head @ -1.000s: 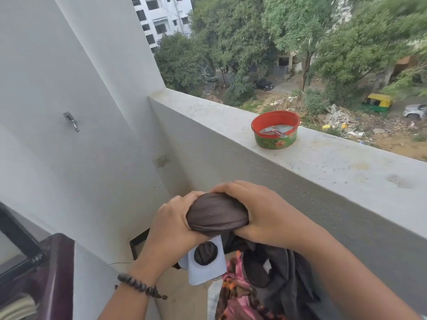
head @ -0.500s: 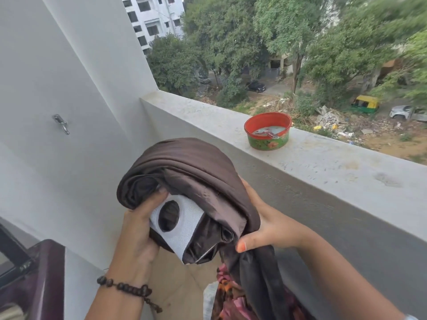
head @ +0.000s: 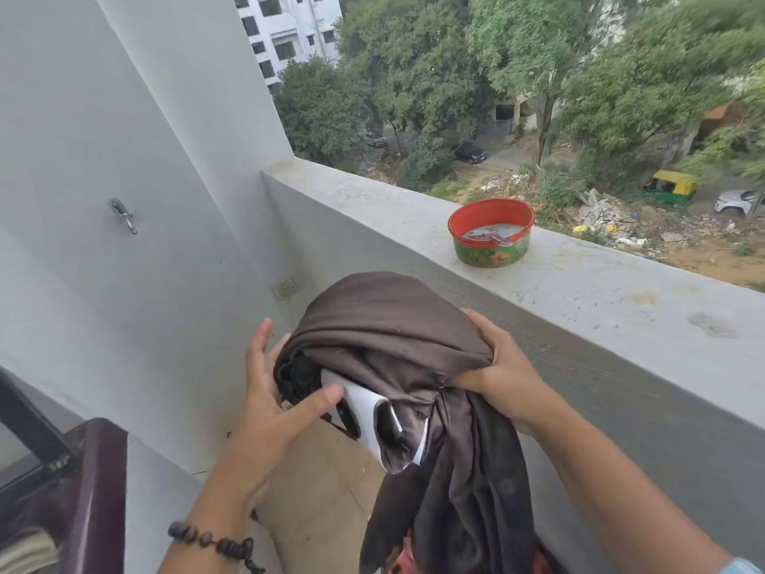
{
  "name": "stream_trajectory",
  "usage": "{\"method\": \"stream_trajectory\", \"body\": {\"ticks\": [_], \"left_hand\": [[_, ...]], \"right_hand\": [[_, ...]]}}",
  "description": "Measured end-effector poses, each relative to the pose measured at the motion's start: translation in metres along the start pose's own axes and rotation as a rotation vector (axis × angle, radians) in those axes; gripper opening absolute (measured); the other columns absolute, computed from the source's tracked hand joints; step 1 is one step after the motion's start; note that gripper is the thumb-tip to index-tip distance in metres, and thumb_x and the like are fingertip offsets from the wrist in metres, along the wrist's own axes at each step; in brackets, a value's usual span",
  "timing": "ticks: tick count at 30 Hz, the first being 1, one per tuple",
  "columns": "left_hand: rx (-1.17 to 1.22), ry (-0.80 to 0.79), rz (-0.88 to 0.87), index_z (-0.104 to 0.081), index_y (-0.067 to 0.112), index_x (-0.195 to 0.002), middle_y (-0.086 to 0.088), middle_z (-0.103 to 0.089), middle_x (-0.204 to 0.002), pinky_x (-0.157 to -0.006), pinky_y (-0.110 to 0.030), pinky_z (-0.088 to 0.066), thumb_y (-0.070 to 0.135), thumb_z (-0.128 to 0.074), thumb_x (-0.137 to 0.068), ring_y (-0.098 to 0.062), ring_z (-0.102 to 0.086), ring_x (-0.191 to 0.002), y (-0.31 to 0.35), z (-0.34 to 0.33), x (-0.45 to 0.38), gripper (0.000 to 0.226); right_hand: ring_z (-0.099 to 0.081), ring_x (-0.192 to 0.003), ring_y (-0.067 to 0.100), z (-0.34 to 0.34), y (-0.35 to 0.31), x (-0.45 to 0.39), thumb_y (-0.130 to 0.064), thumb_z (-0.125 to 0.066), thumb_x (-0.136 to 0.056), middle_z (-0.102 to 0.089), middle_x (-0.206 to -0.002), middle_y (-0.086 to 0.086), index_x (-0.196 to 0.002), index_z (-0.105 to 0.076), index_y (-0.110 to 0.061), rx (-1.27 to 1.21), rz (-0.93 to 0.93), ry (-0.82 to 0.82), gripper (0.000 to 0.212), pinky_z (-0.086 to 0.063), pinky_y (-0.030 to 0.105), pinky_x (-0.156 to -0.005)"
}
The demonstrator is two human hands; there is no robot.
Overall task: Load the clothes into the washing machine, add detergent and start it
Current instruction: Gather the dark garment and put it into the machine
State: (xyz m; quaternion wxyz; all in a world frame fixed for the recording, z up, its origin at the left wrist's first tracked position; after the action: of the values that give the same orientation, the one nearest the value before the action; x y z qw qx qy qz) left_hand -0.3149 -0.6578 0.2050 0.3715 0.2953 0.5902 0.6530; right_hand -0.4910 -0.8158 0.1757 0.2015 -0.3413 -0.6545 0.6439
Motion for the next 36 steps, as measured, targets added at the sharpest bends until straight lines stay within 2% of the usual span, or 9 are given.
{"method": "stream_trajectory", "body": {"ticks": [4,7,9,11,13,17,23,30,36], "left_hand": [[-0.651,-0.188,-0.165,0.020,0.069,-0.134,0.044,0.020,-0.148,-0.119,-0.033,-0.007,0.078,-0.079,-0.031,0.014,0.018,-0.141,0.038,-0.027,0.016,0.143],[-1.040,-0.293,-0.276,0.041,0.056,-0.131,0.032,0.042,-0.145,-0.118,-0.051,0.014,0.073,-0.079,-0.042,0.002,0.041,-0.135,0.044,-0.056,0.017,0.150],[-1.203,-0.310,-0.289,0.047,0.050,-0.129,0.019,0.038,-0.152,-0.116,-0.055,0.017,0.072,-0.079,-0.047,-0.004,0.040,-0.138,0.042,-0.062,0.010,0.152],[-1.224,-0.331,-0.274,0.047,0.049,-0.130,0.014,-0.002,-0.163,-0.119,-0.054,0.012,0.070,-0.080,-0.050,-0.006,0.008,-0.150,0.041,-0.067,0.005,0.151],[-1.174,-0.299,-0.283,0.039,0.051,-0.135,0.022,-0.045,-0.134,-0.123,-0.045,-0.003,0.066,-0.080,-0.054,-0.008,-0.037,-0.134,0.042,-0.068,0.005,0.145],[-0.890,-0.176,-0.312,0.000,0.067,-0.140,0.020,-0.064,-0.110,-0.094,-0.038,-0.052,0.057,-0.079,-0.050,-0.008,-0.063,-0.101,0.041,-0.051,0.003,0.120],[-0.522,-0.115,-0.327,-0.053,0.049,-0.128,0.030,-0.063,-0.118,-0.088,-0.011,-0.049,0.026,-0.095,-0.051,0.006,-0.061,-0.109,0.034,-0.027,0.002,0.091],[0.141,0.066,-0.287,-0.068,0.026,-0.109,0.007,-0.075,-0.099,-0.075,-0.021,-0.058,0.034,-0.100,-0.024,-0.009,-0.071,-0.087,0.036,0.028,-0.008,0.091],[0.436,0.195,-0.159,-0.061,0.007,-0.115,0.002,-0.074,-0.098,-0.075,-0.029,-0.060,0.029,-0.091,-0.054,-0.014,-0.071,-0.087,0.014,0.043,-0.006,0.072]], "right_hand": [[-0.067,-0.098,0.008,-0.014,-0.021,-0.004,-0.012,-0.082,-0.071,-0.071,-0.103,-0.009,-0.115,-0.062,-0.029,0.412,0.106,-0.121,0.052,-0.053,0.037,-0.087],[-0.066,-0.091,0.006,-0.049,-0.039,-0.005,-0.022,-0.075,-0.071,-0.069,-0.097,-0.012,-0.111,-0.060,-0.031,0.688,0.237,-0.252,0.043,-0.053,0.039,-0.077],[-0.063,-0.088,0.005,-0.070,-0.049,-0.003,-0.024,-0.072,-0.071,-0.067,-0.097,-0.014,-0.111,-0.058,-0.034,0.818,0.322,-0.339,0.043,-0.052,0.037,-0.074],[-0.060,-0.087,0.008,-0.083,-0.058,0.000,-0.027,-0.070,-0.071,-0.065,-0.097,-0.013,-0.114,-0.056,-0.033,0.936,0.389,-0.393,0.045,-0.052,0.036,-0.073],[-0.059,-0.086,0.011,-0.085,-0.066,0.002,-0.028,-0.070,-0.072,-0.063,-0.097,-0.012,-0.115,-0.051,-0.031,1.023,0.432,-0.390,0.047,-0.051,0.036,-0.072],[-0.059,-0.099,0.016,-0.089,-0.068,0.003,-0.026,-0.072,-0.072,-0.062,-0.111,-0.010,-0.128,-0.038,-0.029,1.000,0.435,-0.389,0.065,-0.049,0.038,-0.081],[-0.035,-0.135,-0.001,-0.057,-0.040,0.003,-0.027,-0.083,-0.072,-0.033,-0.148,-0.019,-0.146,-0.013,-0.052,0.643,0.079,-0.529,0.105,-0.034,0.032,-0.112],[-0.027,-0.143,0.002,-0.026,-0.003,0.006,-0.060,-0.088,-0.051,-0.024,-0.155,-0.022,-0.145,-0.011,-0.059,0.206,-0.118,-0.499,0.121,-0.032,0.044,-0.116],[-0.046,-0.136,0.023,-0.061,0.012,0.014,-0.044,-0.091,-0.058,-0.040,-0.152,-0.005,-0.149,-0.020,-0.044,-0.178,-0.178,-0.556,0.115,-0.042,0.051,-0.107]]}}
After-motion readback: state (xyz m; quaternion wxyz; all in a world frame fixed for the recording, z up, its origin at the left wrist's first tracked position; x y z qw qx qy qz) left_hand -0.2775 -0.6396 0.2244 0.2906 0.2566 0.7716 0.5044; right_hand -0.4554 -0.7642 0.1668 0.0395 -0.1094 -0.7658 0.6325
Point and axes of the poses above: each hand's wrist, its own x-axis away from the middle knuckle, its own z-axis out of the back of the hand, y = z × x, the point moved 10 cm from there along -x, towards the middle knuckle
